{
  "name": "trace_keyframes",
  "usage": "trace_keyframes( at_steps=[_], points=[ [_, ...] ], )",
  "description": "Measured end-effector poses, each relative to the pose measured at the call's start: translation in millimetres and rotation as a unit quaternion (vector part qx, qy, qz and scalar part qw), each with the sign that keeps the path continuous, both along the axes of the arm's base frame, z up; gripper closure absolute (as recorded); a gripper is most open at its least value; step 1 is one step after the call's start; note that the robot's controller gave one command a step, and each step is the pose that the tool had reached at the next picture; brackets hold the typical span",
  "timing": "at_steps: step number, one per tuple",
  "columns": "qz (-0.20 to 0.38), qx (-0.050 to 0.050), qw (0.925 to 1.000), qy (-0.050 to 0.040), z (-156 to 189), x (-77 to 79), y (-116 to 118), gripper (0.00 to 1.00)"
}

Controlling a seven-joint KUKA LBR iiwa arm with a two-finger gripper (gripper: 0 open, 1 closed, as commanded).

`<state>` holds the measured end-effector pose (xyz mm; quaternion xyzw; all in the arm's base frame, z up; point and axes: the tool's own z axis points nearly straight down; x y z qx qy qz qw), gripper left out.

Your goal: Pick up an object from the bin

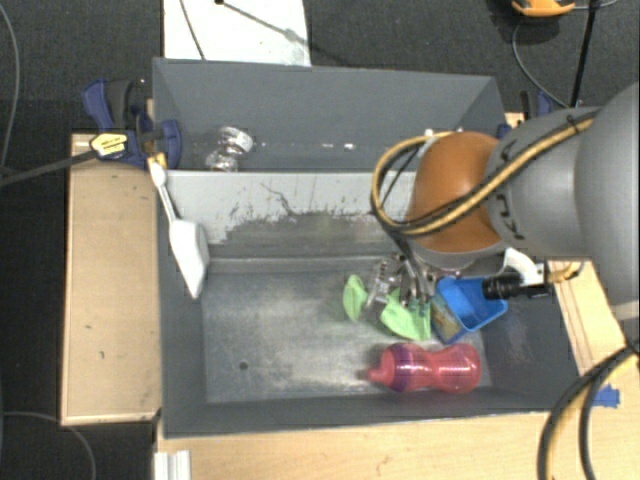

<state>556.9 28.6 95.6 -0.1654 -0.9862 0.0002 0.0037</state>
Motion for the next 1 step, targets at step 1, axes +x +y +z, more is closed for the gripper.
trace_keyframes(
  at_steps=[1],
  points=[
    [0.000, 0.000, 1.0000, -0.0050, 17.0, 2.9, 0.0, 1.00]
  ],
)
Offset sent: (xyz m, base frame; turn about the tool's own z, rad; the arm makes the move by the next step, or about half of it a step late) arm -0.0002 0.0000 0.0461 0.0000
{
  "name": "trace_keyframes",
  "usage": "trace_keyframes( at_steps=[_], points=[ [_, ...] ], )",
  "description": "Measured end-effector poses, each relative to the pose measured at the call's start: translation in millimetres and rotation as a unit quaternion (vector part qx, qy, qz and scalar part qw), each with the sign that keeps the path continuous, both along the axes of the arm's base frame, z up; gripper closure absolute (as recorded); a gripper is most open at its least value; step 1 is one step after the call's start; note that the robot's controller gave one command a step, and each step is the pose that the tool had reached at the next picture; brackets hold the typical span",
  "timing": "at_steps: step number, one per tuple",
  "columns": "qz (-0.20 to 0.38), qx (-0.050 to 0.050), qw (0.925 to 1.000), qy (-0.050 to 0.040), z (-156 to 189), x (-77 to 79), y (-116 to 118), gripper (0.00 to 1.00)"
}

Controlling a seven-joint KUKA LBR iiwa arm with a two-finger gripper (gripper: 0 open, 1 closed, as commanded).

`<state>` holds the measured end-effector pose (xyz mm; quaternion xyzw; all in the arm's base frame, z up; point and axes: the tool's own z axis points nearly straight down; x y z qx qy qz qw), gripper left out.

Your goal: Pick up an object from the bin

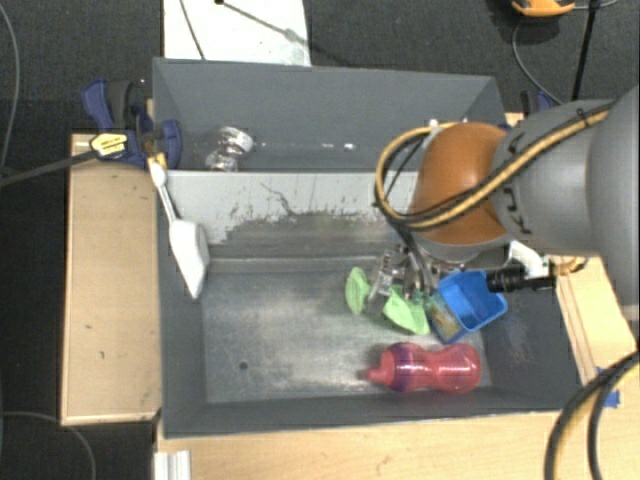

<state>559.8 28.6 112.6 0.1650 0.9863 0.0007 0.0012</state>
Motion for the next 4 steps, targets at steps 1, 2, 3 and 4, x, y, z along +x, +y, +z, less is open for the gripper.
trace_keyframes(
  at_steps=[1, 2, 3, 4],
  points=[
    [0.000, 0.000, 1.0000, -0.0012, 9.6, 0.0, 0.0, 1.00],
    [0.001, 0.000, 1.0000, 0.0029, 21.8, -1.7, -0.1, 1.00],
    [0.001, 0.000, 1.0000, 0.0017, 41.1, -1.1, -0.1, 1.00],
    [0.002, 0.000, 1.0000, -0.0008, 53.9, 0.3, 0.0, 1.00]
  ],
)
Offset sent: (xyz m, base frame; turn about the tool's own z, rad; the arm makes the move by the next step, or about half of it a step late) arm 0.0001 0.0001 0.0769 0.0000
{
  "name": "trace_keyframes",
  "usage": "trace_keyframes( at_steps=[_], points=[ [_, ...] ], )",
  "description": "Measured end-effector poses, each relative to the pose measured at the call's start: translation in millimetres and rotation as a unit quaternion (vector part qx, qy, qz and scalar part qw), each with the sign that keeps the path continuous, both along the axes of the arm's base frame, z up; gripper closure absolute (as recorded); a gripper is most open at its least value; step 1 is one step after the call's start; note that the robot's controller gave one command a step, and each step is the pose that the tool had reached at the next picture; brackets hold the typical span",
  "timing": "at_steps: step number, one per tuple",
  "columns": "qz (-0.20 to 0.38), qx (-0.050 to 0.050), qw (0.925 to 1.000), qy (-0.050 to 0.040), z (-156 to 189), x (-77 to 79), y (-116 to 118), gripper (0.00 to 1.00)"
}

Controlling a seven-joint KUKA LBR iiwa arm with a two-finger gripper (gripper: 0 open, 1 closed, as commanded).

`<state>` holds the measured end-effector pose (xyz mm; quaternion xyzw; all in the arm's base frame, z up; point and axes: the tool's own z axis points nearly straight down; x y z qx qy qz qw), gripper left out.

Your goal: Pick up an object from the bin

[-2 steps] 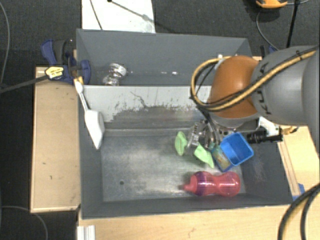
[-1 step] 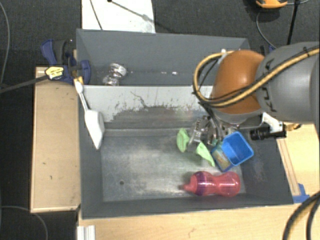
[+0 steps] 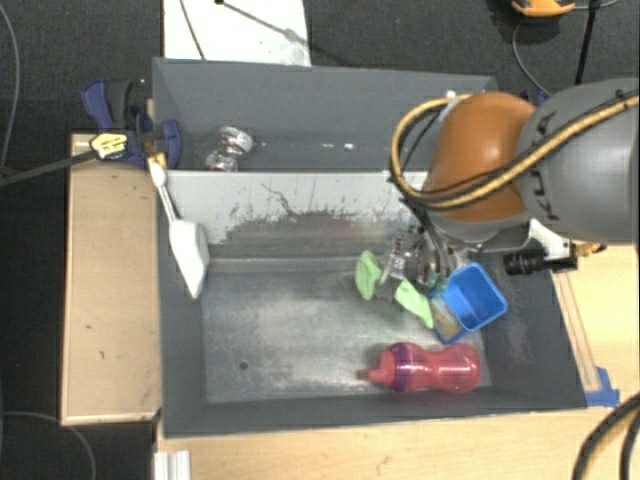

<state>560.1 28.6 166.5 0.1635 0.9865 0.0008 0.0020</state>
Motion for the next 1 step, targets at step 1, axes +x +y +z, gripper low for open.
trace_keyframes(
  at_steps=[1],
  points=[
    [0.001, 0.000, 1.0000, -0.0003, 8.7, 0.1, 0.0, 1.00]
  ],
)
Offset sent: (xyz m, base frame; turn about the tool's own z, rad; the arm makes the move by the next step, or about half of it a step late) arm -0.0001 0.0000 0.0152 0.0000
